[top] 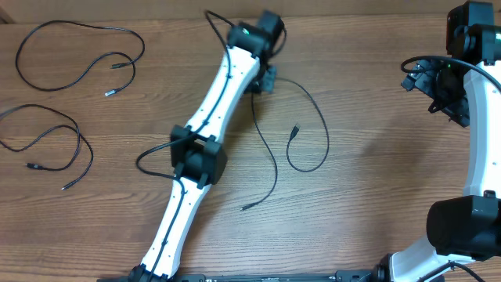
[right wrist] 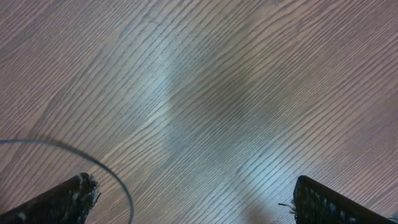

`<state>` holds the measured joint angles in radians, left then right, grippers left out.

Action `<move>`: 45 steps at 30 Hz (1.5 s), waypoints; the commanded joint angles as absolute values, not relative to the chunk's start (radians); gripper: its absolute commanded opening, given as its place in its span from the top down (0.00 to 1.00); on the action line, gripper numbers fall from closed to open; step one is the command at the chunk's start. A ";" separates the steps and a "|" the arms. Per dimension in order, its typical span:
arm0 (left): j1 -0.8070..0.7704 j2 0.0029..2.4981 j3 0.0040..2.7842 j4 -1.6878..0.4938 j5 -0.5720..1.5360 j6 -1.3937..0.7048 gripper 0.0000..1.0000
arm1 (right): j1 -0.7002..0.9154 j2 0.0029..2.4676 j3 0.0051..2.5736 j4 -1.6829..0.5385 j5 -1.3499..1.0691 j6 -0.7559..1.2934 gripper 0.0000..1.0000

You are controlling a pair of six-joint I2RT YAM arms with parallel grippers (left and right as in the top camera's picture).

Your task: Untangle cables

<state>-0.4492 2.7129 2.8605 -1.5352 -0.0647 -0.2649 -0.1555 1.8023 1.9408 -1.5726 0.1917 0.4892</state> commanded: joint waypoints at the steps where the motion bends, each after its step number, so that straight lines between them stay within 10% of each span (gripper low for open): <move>1: -0.422 2.503 2.947 -1.568 -0.078 -0.338 0.96 | -0.157 1.790 1.941 -1.572 0.208 0.485 0.00; 21: -0.413 2.195 2.934 -1.689 -0.019 -0.306 0.95 | -0.157 1.790 1.941 -1.572 0.208 0.485 0.00; 29: -0.418 2.259 2.790 -1.656 -0.028 -0.288 0.44 | -0.157 1.790 1.941 -1.572 0.208 0.485 0.00; 45: -0.412 2.584 2.698 -1.462 -0.071 -0.303 0.43 | -0.157 1.790 1.941 -1.572 0.208 0.485 0.00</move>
<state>-0.4122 2.5362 2.6965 -1.5143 -0.0334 -0.3016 -0.1555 1.8023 1.9408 -1.5726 0.1913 0.4889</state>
